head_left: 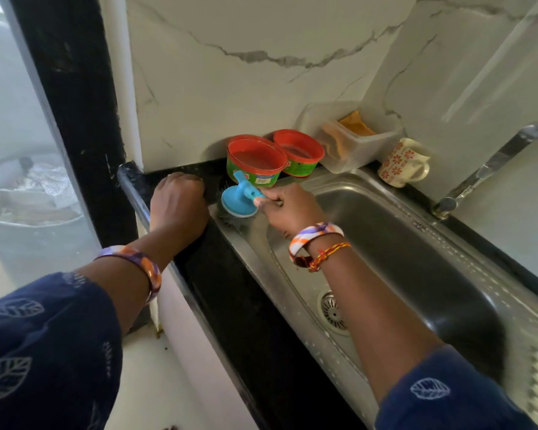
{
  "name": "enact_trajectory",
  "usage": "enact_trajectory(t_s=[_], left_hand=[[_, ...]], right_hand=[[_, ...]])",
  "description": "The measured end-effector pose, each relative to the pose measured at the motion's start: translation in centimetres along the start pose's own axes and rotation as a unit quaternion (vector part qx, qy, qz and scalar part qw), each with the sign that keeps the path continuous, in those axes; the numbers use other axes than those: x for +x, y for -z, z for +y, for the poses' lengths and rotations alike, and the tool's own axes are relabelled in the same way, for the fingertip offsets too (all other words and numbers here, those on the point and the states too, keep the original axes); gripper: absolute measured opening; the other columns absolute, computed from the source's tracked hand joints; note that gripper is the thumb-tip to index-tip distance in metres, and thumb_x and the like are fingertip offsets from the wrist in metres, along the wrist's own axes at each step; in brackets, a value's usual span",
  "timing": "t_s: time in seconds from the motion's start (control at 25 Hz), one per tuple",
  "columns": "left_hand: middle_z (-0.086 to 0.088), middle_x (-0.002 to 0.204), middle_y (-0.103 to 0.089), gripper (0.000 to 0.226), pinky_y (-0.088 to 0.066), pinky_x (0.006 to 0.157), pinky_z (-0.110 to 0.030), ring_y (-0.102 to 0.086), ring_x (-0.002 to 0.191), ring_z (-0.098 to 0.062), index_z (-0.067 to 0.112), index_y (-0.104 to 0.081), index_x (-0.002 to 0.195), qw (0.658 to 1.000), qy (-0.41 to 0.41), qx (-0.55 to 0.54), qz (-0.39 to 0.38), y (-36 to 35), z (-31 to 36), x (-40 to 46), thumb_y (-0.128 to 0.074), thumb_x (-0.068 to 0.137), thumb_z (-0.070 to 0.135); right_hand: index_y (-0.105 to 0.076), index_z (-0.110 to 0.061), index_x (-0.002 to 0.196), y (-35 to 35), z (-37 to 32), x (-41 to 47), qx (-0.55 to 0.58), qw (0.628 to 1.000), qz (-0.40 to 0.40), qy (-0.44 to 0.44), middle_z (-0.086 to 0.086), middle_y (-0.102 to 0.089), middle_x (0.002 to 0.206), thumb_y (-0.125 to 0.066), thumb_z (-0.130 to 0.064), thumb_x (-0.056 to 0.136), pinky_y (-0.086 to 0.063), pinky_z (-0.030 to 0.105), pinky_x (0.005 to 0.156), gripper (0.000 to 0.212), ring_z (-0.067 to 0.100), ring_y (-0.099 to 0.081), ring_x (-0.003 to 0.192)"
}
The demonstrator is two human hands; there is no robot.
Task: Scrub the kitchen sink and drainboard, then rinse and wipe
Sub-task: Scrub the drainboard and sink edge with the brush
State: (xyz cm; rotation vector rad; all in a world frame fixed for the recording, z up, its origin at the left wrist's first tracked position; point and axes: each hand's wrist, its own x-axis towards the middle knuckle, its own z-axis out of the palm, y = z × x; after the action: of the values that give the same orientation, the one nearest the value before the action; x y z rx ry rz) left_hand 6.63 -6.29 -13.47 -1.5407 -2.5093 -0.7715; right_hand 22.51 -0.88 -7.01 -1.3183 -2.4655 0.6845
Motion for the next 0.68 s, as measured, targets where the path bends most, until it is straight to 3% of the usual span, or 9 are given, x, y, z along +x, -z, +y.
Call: enact_trajectory(t_s=[0.08, 0.16, 0.36, 0.44, 0.56, 0.68], left_hand=[[-0.016, 0.114, -0.064, 0.027, -0.04, 0.099, -0.038, -0.053, 0.113, -0.032, 0.002, -0.067, 0.107, 1.0, 0.002, 0.0, -0.002, 0.0, -0.1, 0.1, -0.052, 0.085, 0.002], [-0.016, 0.114, -0.065, 0.027, -0.04, 0.098, -0.038, -0.054, 0.113, -0.032, 0.001, -0.068, 0.106, 1.0, 0.005, -0.004, 0.004, 0.0, -0.2, 0.1, -0.053, 0.083, 0.001], [-0.015, 0.117, -0.064, 0.027, -0.039, 0.099, -0.038, -0.053, 0.115, -0.031, 0.002, -0.068, 0.108, 1.0, -0.003, -0.012, -0.005, 0.2, -0.2, 0.2, -0.052, 0.085, 0.001], [-0.016, 0.118, -0.063, 0.028, -0.038, 0.099, -0.039, -0.052, 0.116, -0.032, 0.001, -0.067, 0.108, 1.0, -0.009, -0.014, -0.007, 0.5, -0.2, 0.0, -0.052, 0.085, 0.001], [-0.017, 0.12, -0.061, 0.026, -0.038, 0.1, -0.039, -0.05, 0.118, -0.032, 0.0, -0.067, 0.109, 0.999, -0.009, -0.03, -0.009, 1.0, 0.1, -0.3, -0.051, 0.088, 0.001], [-0.019, 0.12, -0.06, 0.025, -0.039, 0.099, -0.04, -0.05, 0.117, -0.033, 0.0, -0.066, 0.109, 0.999, -0.011, -0.036, -0.015, 1.3, 0.2, -0.4, -0.05, 0.09, 0.002]], right_hand=[[-0.066, -0.021, 0.118, 0.2, 0.2, 0.4, -0.032, 0.999, 0.012, 0.005, 0.009, -0.07, 0.109, -0.054, -0.028, 0.092, -0.049, 0.034, 0.088, 0.029, 0.029, -0.061, 0.105], [-0.064, -0.024, 0.119, 0.4, 0.1, 0.4, -0.058, 0.998, 0.026, 0.004, 0.01, -0.069, 0.11, -0.052, -0.03, 0.093, -0.05, 0.04, 0.088, 0.03, 0.031, -0.061, 0.105], [-0.061, -0.027, 0.123, -0.2, -0.6, 0.1, -0.076, 0.996, 0.035, -0.012, 0.008, -0.067, 0.112, -0.048, -0.033, 0.095, -0.047, 0.033, 0.082, 0.032, 0.029, -0.06, 0.105], [-0.065, -0.022, 0.119, 0.1, -0.8, -0.9, -0.056, 0.998, 0.004, -0.002, 0.008, -0.066, 0.093, -0.05, -0.031, 0.094, -0.041, 0.024, 0.072, 0.03, 0.026, -0.062, 0.093], [-0.069, -0.013, 0.111, 4.0, 1.0, -3.0, -0.073, 0.989, -0.125, -0.039, 0.001, -0.051, 0.058, -0.052, -0.03, 0.094, -0.036, 0.019, 0.046, 0.029, 0.02, -0.053, 0.06], [-0.067, -0.027, 0.113, 7.1, 2.9, -4.7, -0.018, 0.97, -0.202, -0.131, -0.004, -0.048, 0.044, -0.056, -0.031, 0.093, -0.031, 0.019, 0.039, 0.024, 0.017, -0.042, 0.05]])
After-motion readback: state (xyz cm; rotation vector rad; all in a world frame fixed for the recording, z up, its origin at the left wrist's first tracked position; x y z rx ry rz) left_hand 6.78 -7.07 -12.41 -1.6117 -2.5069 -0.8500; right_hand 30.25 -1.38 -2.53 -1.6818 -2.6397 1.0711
